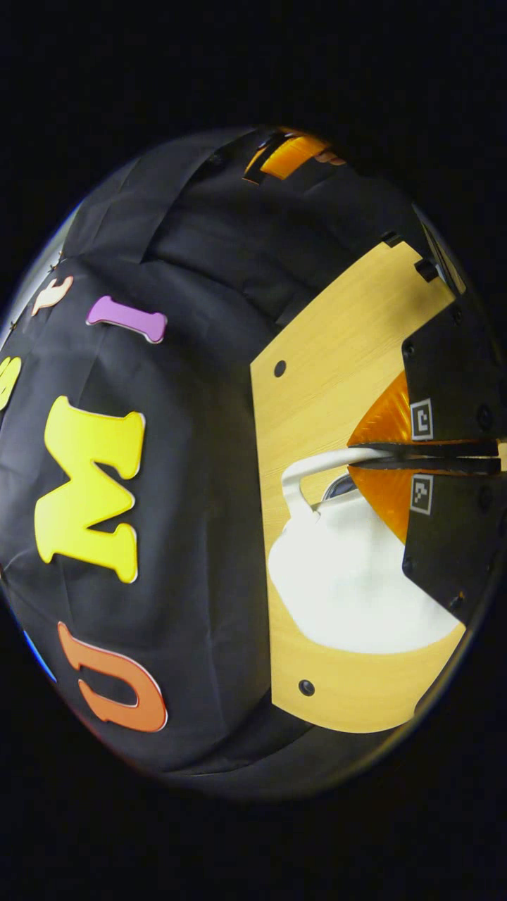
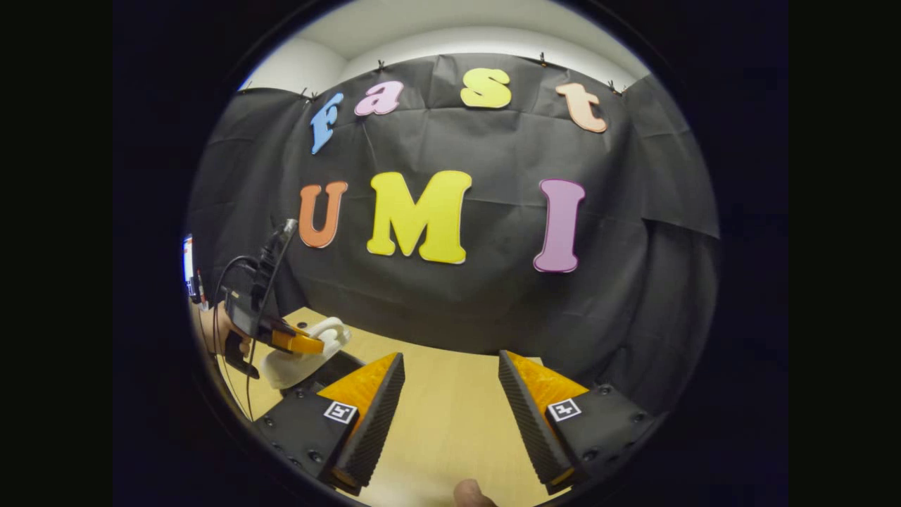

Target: First open the suitcase, pack the skin care products into it, and then close the suitcase.

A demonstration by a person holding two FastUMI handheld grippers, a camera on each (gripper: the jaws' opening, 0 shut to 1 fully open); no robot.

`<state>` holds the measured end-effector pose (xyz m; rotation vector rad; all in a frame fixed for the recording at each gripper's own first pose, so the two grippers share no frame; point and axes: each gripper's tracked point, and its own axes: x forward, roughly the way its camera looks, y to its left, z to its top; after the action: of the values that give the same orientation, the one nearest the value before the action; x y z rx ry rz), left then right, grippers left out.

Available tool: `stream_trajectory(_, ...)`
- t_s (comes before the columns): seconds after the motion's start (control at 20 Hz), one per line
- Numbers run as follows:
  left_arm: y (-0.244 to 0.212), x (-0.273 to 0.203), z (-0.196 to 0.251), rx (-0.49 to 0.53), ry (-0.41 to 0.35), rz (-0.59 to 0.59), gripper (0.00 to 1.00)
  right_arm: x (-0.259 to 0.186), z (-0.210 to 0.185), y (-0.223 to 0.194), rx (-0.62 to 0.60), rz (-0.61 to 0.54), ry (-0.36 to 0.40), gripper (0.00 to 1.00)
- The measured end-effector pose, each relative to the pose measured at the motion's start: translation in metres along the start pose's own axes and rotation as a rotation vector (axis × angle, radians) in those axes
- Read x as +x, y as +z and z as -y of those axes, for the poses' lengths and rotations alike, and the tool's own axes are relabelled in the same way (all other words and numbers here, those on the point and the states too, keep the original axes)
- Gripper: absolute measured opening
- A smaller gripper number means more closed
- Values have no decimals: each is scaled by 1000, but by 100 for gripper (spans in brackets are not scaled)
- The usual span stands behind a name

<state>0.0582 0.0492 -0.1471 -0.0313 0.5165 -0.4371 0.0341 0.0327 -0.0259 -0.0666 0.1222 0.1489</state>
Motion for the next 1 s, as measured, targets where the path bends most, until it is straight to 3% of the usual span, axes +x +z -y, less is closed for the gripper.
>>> stream_trajectory(0.4,-64,67,40,174,29,-204,4,-15,47,-28,0,-52,-78,80)
stream_trajectory(0.7,-92,92,48,216,94,-279,5,-21,61,-44,17,-98,-90,80)
stream_trajectory(0.8,-96,92,60,193,57,-273,11,-23,61,-43,6,-92,-88,80)
stream_trajectory(0.85,-95,91,65,176,42,-260,27,-23,61,-42,4,-90,-86,80)
stream_trajectory(1.0,-73,76,76,159,34,-182,46,-24,53,-37,-1,-80,-75,80)
